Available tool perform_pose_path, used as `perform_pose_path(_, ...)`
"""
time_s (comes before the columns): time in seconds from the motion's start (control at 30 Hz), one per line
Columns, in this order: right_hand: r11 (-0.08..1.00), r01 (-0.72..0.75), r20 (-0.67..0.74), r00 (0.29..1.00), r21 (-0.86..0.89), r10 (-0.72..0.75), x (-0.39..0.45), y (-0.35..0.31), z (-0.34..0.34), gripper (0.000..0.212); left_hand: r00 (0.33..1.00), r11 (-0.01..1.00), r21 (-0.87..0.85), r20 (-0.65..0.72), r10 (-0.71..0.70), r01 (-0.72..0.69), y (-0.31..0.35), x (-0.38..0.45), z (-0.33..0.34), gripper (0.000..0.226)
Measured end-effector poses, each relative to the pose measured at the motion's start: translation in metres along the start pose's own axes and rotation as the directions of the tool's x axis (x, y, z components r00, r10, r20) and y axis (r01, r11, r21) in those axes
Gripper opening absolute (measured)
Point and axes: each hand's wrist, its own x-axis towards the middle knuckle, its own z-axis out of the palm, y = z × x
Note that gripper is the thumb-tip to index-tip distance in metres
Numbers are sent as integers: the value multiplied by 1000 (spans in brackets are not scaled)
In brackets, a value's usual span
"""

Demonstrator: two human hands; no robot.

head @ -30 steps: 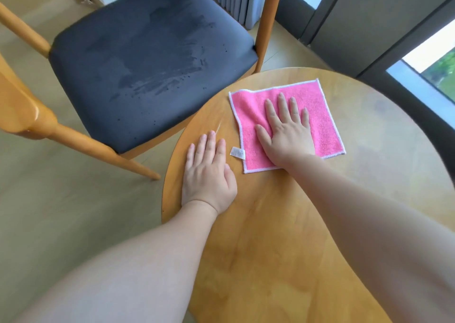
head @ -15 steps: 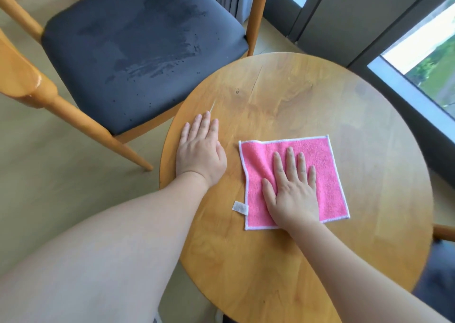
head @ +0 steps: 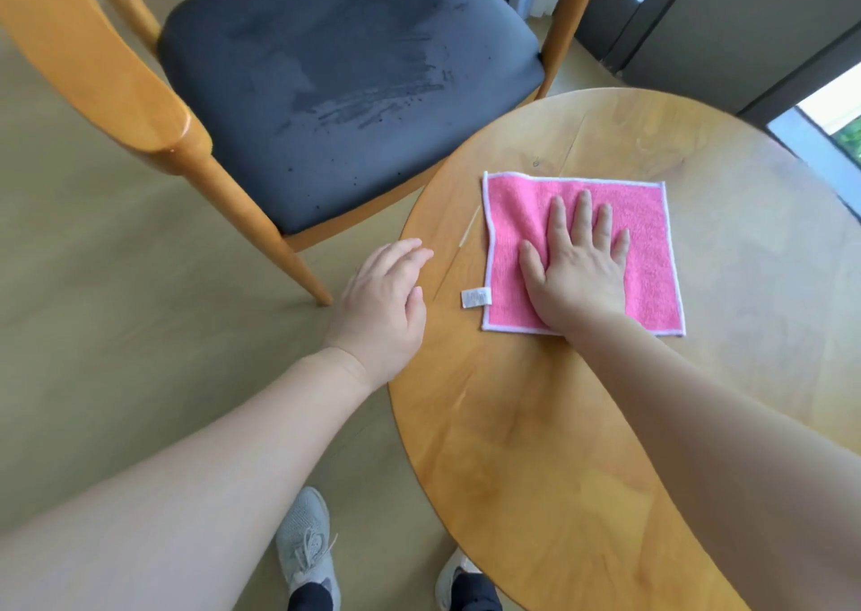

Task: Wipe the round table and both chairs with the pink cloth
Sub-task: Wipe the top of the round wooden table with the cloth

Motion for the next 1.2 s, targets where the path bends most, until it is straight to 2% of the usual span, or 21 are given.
perform_pose_path(0.27, 999, 32, -31, 999, 33, -31, 65, -69, -9, 78, 995, 993, -71, -49, -92, 89, -23, -5, -19, 33)
perform_pose_path(0.47, 997, 70, -36, 997, 27, -69, 67, -85, -7, 79, 993, 990, -103, -49, -104, 99, -39, -17, -22, 29)
perform_pose_path(0.7, 980, 201, -17, 979, -10, -201, 36, -80, -2, 76, 993, 987, -120, -35, -108, 104, -34, -24, -21, 28)
perform_pose_path(0.83, 969, 247, -4, 969, -13, -247, 9, -68, 3, 75, 998, 992, -119, -33, -57, 53, -30, -34, -23, 27)
perform_pose_path(1.07, 971, 239, 43, 970, -30, -238, -65, -32, 15, 71, 999, 997, -60, -11, 39, -39, -24, -56, -25, 27)
perform_pose_path(1.2, 976, 215, 75, 974, -32, -213, -110, -10, 22, 68, 1000, 997, -73, -11, 19, -20, -26, -72, -27, 25)
